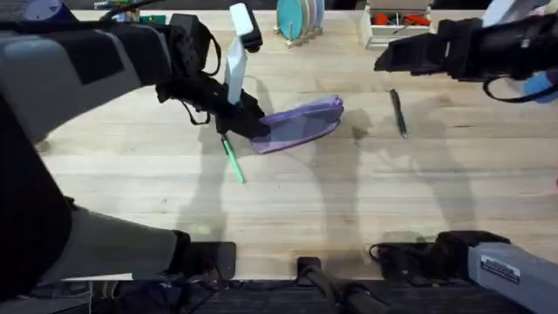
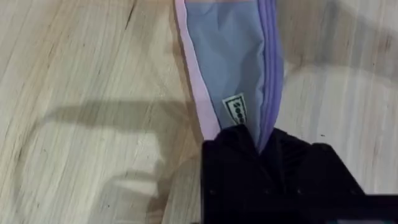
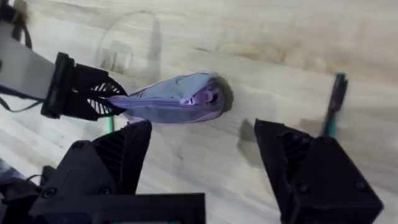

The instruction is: Unzip the bag, pick up the pens from the table one at a time and place them inside, then zip the bag closed.

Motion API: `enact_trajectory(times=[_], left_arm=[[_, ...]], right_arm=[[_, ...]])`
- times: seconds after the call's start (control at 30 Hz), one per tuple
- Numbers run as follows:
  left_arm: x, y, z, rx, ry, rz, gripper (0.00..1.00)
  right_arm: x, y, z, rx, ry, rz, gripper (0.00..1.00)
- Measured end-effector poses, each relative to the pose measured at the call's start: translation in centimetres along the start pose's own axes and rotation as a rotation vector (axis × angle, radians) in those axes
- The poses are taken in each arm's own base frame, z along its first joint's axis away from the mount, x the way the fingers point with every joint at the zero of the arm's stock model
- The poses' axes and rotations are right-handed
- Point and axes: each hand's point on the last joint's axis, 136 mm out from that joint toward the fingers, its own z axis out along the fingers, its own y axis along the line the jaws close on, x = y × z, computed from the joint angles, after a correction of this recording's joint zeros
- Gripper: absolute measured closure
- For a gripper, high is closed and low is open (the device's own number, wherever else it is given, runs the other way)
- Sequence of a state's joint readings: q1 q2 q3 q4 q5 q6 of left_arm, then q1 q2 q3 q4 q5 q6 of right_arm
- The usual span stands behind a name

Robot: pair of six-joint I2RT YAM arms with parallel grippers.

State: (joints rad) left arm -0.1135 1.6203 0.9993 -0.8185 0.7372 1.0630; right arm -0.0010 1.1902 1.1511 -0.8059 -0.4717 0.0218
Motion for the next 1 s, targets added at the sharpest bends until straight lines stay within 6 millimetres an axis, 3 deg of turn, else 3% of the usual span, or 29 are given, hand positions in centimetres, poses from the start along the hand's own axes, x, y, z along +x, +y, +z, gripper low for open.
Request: enact_trajectory(times=[0.3, 1.0], left_arm=[[0.0, 0.0, 0.0, 0.0, 0.0, 0.0, 0.958], [0.0, 0.1, 0.0, -0.003, -0.001, 0.003, 0.958]], right_arm=[[1.5, -1.1, 3.5, -0.04, 0.133, 0.181, 0.006], [4.2, -1.8, 9.6, -0.207, 0.331, 0.295, 0.006]])
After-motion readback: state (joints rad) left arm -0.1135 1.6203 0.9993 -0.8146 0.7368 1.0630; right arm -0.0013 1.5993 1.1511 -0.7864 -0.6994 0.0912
